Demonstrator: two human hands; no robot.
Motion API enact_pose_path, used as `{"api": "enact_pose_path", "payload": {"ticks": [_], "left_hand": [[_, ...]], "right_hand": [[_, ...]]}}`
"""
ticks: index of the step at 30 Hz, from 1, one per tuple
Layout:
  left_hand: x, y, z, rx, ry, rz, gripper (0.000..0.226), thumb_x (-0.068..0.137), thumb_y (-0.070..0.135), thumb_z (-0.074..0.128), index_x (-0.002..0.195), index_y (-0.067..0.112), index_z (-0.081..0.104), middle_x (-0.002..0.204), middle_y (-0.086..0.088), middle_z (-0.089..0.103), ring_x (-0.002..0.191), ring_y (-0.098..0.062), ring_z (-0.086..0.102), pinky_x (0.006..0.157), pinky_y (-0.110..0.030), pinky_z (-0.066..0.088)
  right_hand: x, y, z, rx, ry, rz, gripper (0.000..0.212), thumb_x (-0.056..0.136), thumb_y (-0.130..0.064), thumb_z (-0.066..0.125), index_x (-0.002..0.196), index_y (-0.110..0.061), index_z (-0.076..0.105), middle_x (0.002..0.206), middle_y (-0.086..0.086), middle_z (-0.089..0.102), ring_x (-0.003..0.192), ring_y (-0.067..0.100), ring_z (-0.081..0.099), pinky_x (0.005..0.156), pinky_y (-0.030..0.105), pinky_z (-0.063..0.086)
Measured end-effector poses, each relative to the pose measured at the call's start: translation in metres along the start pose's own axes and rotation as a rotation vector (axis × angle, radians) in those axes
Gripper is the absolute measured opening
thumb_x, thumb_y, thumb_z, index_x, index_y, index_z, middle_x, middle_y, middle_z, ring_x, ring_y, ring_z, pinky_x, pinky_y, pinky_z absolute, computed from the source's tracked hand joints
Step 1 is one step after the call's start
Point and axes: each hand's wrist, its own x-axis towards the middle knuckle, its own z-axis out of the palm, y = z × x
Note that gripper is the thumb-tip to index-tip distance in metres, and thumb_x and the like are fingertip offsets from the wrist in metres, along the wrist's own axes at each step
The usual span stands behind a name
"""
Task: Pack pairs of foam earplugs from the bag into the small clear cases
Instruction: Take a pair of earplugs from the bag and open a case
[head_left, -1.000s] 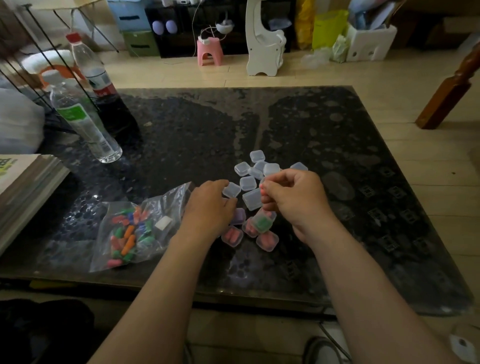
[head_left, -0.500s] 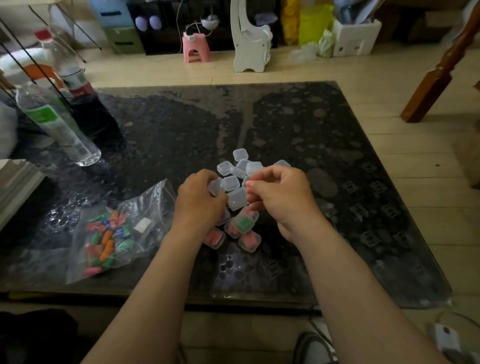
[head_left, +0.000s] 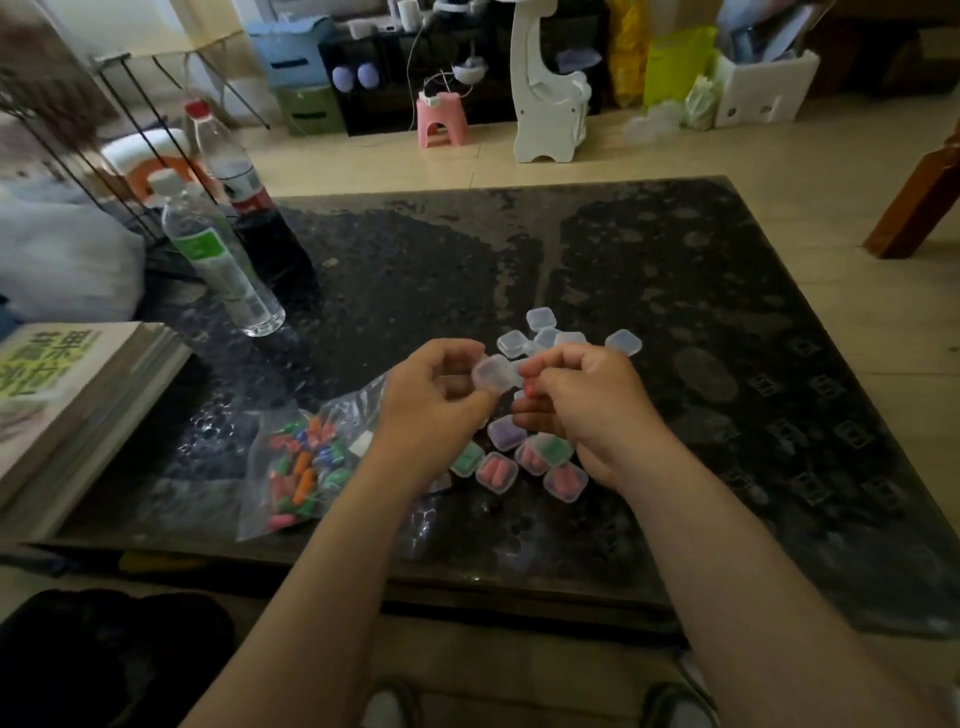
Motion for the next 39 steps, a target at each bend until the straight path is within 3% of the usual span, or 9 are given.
{"api": "enact_pose_path", "payload": {"ticks": [4, 7, 10, 12, 15, 20, 23, 28, 39], "left_hand": [[-0.007, 0.000, -0.011, 0.089, -0.042, 0.084, 0.052, 0.079, -0.003, 0.082, 0.116, 0.025, 0.058, 0.105, 0.004, 0.067, 0.095, -0.009, 0.070, 0.079, -0.019, 0.059], [-0.008, -0.004, -0.016, 0.187, -0.024, 0.149, 0.050, 0.080, -0.001, 0.081, 0.108, 0.034, 0.059, 0.111, 0.003, 0.064, 0.099, -0.009, 0.069, 0.080, -0.021, 0.060], [-0.011, -0.003, -0.019, 0.216, -0.020, 0.189, 0.047, 0.083, 0.003, 0.079, 0.099, 0.042, 0.058, 0.111, 0.003, 0.064, 0.095, 0.000, 0.068, 0.075, -0.014, 0.057], [-0.012, -0.002, -0.020, 0.185, -0.019, 0.211, 0.034, 0.087, 0.008, 0.076, 0.098, 0.037, 0.062, 0.104, 0.005, 0.068, 0.090, 0.003, 0.068, 0.073, -0.013, 0.056], [-0.011, -0.002, -0.022, 0.165, -0.022, 0.176, 0.022, 0.091, 0.017, 0.075, 0.094, 0.036, 0.064, 0.091, 0.012, 0.071, 0.084, -0.002, 0.071, 0.073, -0.025, 0.061], [-0.010, -0.004, -0.018, 0.124, 0.002, 0.191, 0.022, 0.087, 0.005, 0.076, 0.093, 0.024, 0.066, 0.090, 0.005, 0.072, 0.083, -0.007, 0.072, 0.075, -0.029, 0.062], [-0.009, -0.006, -0.015, 0.127, 0.003, 0.229, 0.020, 0.084, 0.000, 0.075, 0.093, 0.016, 0.067, 0.091, -0.002, 0.071, 0.085, -0.013, 0.071, 0.077, -0.034, 0.063], [-0.009, -0.009, -0.014, 0.126, 0.017, 0.253, 0.012, 0.087, 0.014, 0.079, 0.095, 0.012, 0.071, 0.093, -0.001, 0.072, 0.086, -0.014, 0.072, 0.078, -0.034, 0.064], [-0.011, -0.003, -0.016, 0.001, -0.002, 0.230, 0.015, 0.083, 0.003, 0.082, 0.097, 0.003, 0.075, 0.098, -0.003, 0.076, 0.091, -0.009, 0.074, 0.080, -0.020, 0.059]], "right_hand": [[-0.005, 0.000, 0.011, 0.018, -0.067, 0.052, 0.017, 0.098, -0.016, 0.060, 0.092, -0.008, 0.074, 0.068, 0.008, 0.074, 0.060, 0.015, 0.074, 0.066, 0.032, 0.064], [-0.007, 0.001, 0.016, 0.003, -0.139, 0.045, 0.017, 0.097, -0.027, 0.067, 0.096, -0.013, 0.075, 0.074, 0.005, 0.077, 0.068, 0.014, 0.076, 0.066, 0.029, 0.062], [-0.008, 0.002, 0.017, 0.003, -0.137, -0.014, 0.012, 0.094, -0.024, 0.071, 0.096, -0.013, 0.075, 0.079, 0.004, 0.078, 0.073, 0.015, 0.077, 0.066, 0.027, 0.061], [-0.008, 0.002, 0.015, 0.008, -0.140, -0.055, 0.010, 0.091, -0.021, 0.074, 0.097, -0.012, 0.075, 0.083, 0.005, 0.078, 0.076, 0.016, 0.077, 0.069, 0.028, 0.062], [-0.008, 0.002, 0.014, -0.001, -0.136, -0.069, 0.008, 0.095, -0.016, 0.069, 0.100, -0.013, 0.075, 0.085, 0.003, 0.079, 0.079, 0.014, 0.078, 0.070, 0.029, 0.063], [-0.008, -0.001, 0.017, 0.087, -0.094, 0.031, 0.009, 0.097, -0.014, 0.065, 0.100, -0.010, 0.073, 0.090, 0.012, 0.077, 0.076, 0.018, 0.078, 0.070, 0.031, 0.064], [-0.009, -0.004, 0.015, 0.197, -0.170, 0.070, 0.015, 0.096, -0.009, 0.065, 0.107, -0.001, 0.071, 0.092, 0.016, 0.078, 0.079, 0.021, 0.078, 0.067, 0.028, 0.062], [-0.012, -0.004, 0.010, 0.260, -0.207, 0.031, 0.021, 0.093, 0.000, 0.066, 0.114, 0.000, 0.066, 0.100, 0.020, 0.077, 0.092, 0.027, 0.077, 0.074, 0.031, 0.064], [-0.011, 0.000, 0.015, 0.286, -0.198, 0.010, 0.031, 0.087, -0.003, 0.075, 0.116, -0.006, 0.065, 0.107, 0.015, 0.076, 0.095, 0.024, 0.077, 0.085, 0.036, 0.063]]}}
